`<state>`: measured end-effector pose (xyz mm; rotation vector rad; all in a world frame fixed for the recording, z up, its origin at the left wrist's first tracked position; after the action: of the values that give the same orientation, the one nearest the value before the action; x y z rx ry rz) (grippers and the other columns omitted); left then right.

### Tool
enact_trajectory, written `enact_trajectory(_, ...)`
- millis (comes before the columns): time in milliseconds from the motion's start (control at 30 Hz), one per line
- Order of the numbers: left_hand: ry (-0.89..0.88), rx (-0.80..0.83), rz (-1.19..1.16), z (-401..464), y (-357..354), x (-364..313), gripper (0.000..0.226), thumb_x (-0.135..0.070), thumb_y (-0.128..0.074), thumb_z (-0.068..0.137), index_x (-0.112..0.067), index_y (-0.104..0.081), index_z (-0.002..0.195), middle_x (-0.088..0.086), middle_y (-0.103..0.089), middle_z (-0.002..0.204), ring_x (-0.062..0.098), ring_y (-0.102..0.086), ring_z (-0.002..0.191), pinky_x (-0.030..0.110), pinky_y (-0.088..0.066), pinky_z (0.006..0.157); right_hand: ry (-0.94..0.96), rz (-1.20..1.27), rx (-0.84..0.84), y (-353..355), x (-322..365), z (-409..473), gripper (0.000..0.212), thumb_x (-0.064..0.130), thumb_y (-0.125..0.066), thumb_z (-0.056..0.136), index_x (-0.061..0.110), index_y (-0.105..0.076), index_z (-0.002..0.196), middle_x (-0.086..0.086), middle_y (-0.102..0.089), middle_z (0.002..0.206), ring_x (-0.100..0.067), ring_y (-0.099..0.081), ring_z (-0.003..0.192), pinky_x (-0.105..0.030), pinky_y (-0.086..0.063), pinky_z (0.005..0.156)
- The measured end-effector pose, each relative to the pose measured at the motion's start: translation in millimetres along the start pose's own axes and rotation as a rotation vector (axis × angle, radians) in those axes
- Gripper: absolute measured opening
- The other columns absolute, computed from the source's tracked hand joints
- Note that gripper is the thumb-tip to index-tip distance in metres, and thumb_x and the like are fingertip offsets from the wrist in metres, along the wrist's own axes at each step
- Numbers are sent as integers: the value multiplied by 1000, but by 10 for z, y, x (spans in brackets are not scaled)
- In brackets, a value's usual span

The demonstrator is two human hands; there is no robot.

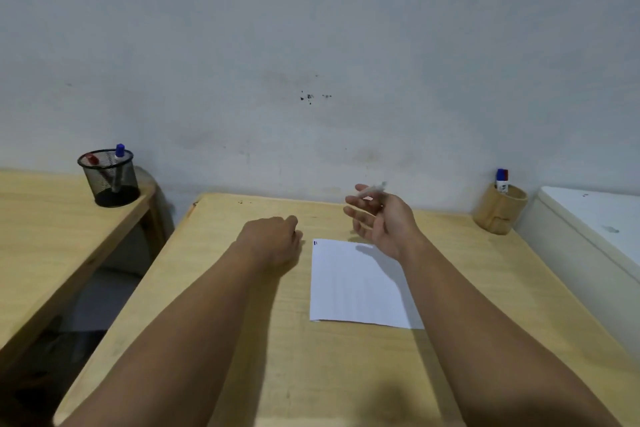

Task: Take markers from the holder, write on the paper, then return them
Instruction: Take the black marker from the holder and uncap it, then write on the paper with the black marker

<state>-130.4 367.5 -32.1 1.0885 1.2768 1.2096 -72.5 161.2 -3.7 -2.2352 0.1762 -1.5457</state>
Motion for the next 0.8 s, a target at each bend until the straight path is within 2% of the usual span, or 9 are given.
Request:
enact_trajectory(67, -37, -39, 31, 18, -52, 7, 39, -46, -34, 106, -15, -51, 122, 8, -66, 117, 36, -67, 102, 37, -41, 72, 25, -5, -2, 45, -20, 81, 32, -1, -49, 99, 14, -70, 117, -5, -82, 89, -20, -79, 74, -27, -54, 59)
enact_trajectory(133, -68, -64, 47, 15, -51, -4, 39, -47, -35, 105, -16, -51, 122, 7, -66, 116, 35, -68, 99, 37, -41, 71, 65, -76, -34, 92, -45, 131, 7, 15, -64, 102, 17, -67, 109, 1, -77, 76, -15, -74, 63, -24, -48, 54)
enact_trajectory(200, -69, -86, 23, -3, -41, 2, 40, -50, -35, 104, -17, -50, 122, 5, -65, 116, 33, -67, 100, 38, -44, 73, 109, -144, -118, 144, -65, 162, 19, 36, -69, 102, 18, -66, 96, 4, -63, 59, -12, -60, 50, -23, -40, 49)
enact_trajectory(267, -29, -121, -49, -55, -32, 56, 43, -54, -39, 102, -20, -50, 125, 3, -64, 122, 30, -62, 110, 39, -45, 78, 166, -218, -189, 141, -69, 165, 25, 35, -61, 104, 14, -70, 94, 3, -55, 51, -12, -51, 42, -23, -35, 48)
enact_trajectory(333, 5, -176, -143, -155, -48, 113, 56, -62, -44, 95, -24, -49, 136, 0, -61, 132, 28, -54, 122, 42, -46, 89, 190, -285, -179, 74, -124, 129, 17, 25, -60, 99, 13, -71, 97, -1, -60, 55, -15, -52, 43, -24, -36, 49)
enact_trajectory(433, 22, -225, -302, -371, -56, 126, 84, -78, -47, 81, -32, -39, 151, -2, -50, 149, 27, -43, 139, 49, -43, 106, 220, -367, -120, -11, -228, 41, 15, 21, -65, 92, 9, -74, 89, -4, -66, 67, -20, -53, 54, -24, -39, 50)
enact_trajectory(567, -21, -298, -327, -709, -37, 41, 91, -85, -55, 74, -33, -46, 147, -5, -47, 149, 22, -35, 146, 48, -40, 110, 288, -434, -165, 7, -320, -17, 29, 29, -69, 99, 1, -71, 93, -5, -63, 67, -17, -54, 52, -24, -39, 48)
enact_trajectory(700, -3, -109, -254, -844, -200, -39, 118, -98, -44, 68, -34, -21, 164, -3, -22, 172, 22, -9, 161, 50, -16, 128, 265, -486, -152, -20, -418, -57, 23, 27, -68, 94, 5, -74, 93, -3, -69, 70, -17, -60, 59, -25, -44, 51)
enact_trajectory(800, 11, -18, -205, -836, -265, -55, 132, -105, -36, 61, -28, -16, 166, -3, -8, 175, 19, 1, 162, 51, -4, 130, 297, -514, -131, -73, -475, -43, 29, 35, -73, 91, 7, -71, 86, -7, -69, 71, -18, -60, 61, -30, -46, 55)
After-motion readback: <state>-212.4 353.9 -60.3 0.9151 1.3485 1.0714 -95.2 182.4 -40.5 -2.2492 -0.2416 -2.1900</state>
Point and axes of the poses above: each hand's wrist, its own z-axis towards the middle knuckle, its own y-axis out of the back of the hand, x = y × z, the point moved 8 cm from there along z, towards the middle knuckle
